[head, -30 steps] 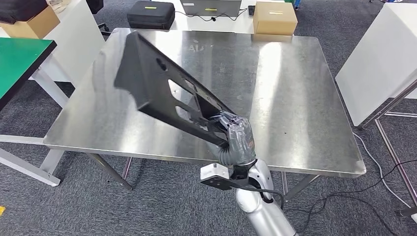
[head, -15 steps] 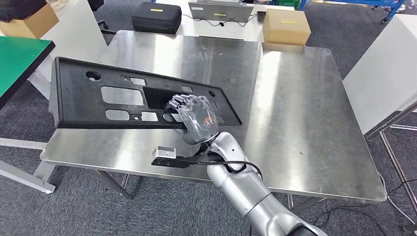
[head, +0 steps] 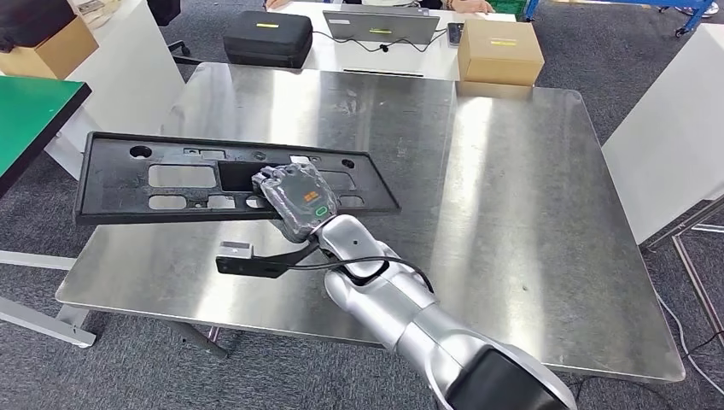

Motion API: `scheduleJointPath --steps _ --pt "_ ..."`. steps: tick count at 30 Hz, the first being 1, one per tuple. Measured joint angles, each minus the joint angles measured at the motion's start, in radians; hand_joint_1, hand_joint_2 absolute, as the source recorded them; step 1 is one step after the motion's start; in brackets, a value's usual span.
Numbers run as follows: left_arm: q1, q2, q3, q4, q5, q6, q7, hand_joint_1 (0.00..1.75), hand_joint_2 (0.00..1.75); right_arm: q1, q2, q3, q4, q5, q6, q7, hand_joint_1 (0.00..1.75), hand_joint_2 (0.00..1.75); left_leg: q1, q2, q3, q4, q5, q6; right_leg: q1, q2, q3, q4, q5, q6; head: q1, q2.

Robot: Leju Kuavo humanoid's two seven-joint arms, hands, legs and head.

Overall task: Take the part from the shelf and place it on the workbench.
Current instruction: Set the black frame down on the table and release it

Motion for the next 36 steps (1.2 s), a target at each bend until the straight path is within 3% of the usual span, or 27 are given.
scheduleJointPath --steps 2,7,11,22,26,29,33,36 --pt "0.000 0.000 0.000 0.000 -0.002 0.007 0.000 0.00 1.75 -0.044 0.009 0.054 0.091 0.034 0.008 0.084 1.55 1.75 0.000 0.000 0.002 -0.003 -0.002 -0.002 0.001 0.000 0.000 0.000 -0.002 -0.003 0.000 0.000" --pt "0.003 0.001 0.000 0.000 -0.003 0.011 0.004 0.00 1.75 -0.087 0.012 0.103 0.235 0.042 0.013 0.109 1.55 1.75 0.003 0.001 0.002 -0.004 -0.003 -0.004 0.003 0.002 0.000 0.000 -0.004 -0.005 0.000 0.000" --pt "0.004 0.001 0.000 0.000 -0.010 0.007 0.014 0.00 1.75 -0.114 0.001 0.117 0.318 0.042 0.061 0.181 1.55 1.75 0.003 0.001 0.003 -0.004 -0.003 -0.005 0.005 0.001 0.000 0.000 -0.004 -0.006 0.000 0.000" --pt "0.008 0.001 0.000 0.000 -0.028 -0.014 0.006 0.00 1.75 -0.138 -0.169 0.052 0.443 0.020 0.061 0.289 1.55 1.75 -0.001 0.001 0.003 -0.003 -0.002 -0.006 0.002 0.000 0.002 0.000 -0.003 -0.005 0.000 0.000" --pt "0.008 0.001 0.000 0.001 -0.046 -0.018 0.015 0.00 1.75 -0.138 -0.190 0.045 0.459 0.042 0.057 0.295 0.00 0.00 -0.001 0.001 0.003 -0.003 -0.003 -0.006 0.002 0.000 0.002 -0.001 -0.003 -0.005 0.000 0.000" --pt "0.008 0.001 0.000 0.001 -0.050 -0.001 0.019 0.00 1.75 -0.137 -0.193 0.041 0.466 0.054 0.052 0.295 0.00 0.00 -0.001 0.001 0.003 -0.003 -0.003 -0.006 0.002 0.001 0.001 -0.001 -0.003 -0.005 0.000 0.000" --pt "0.008 0.000 0.001 0.001 -0.037 0.028 -0.002 0.00 0.00 -0.136 -0.193 0.032 0.471 0.066 0.045 0.292 0.00 0.00 0.000 0.001 0.003 -0.003 -0.003 -0.006 0.002 0.001 0.002 -0.001 -0.003 -0.005 0.000 0.000" --pt "0.008 0.000 0.001 0.001 -0.038 0.031 -0.006 0.00 0.00 -0.135 -0.193 0.026 0.472 0.078 0.036 0.287 0.00 0.00 0.000 0.001 0.004 -0.003 -0.003 -0.006 0.002 0.001 0.002 -0.001 -0.003 -0.005 0.000 0.000"
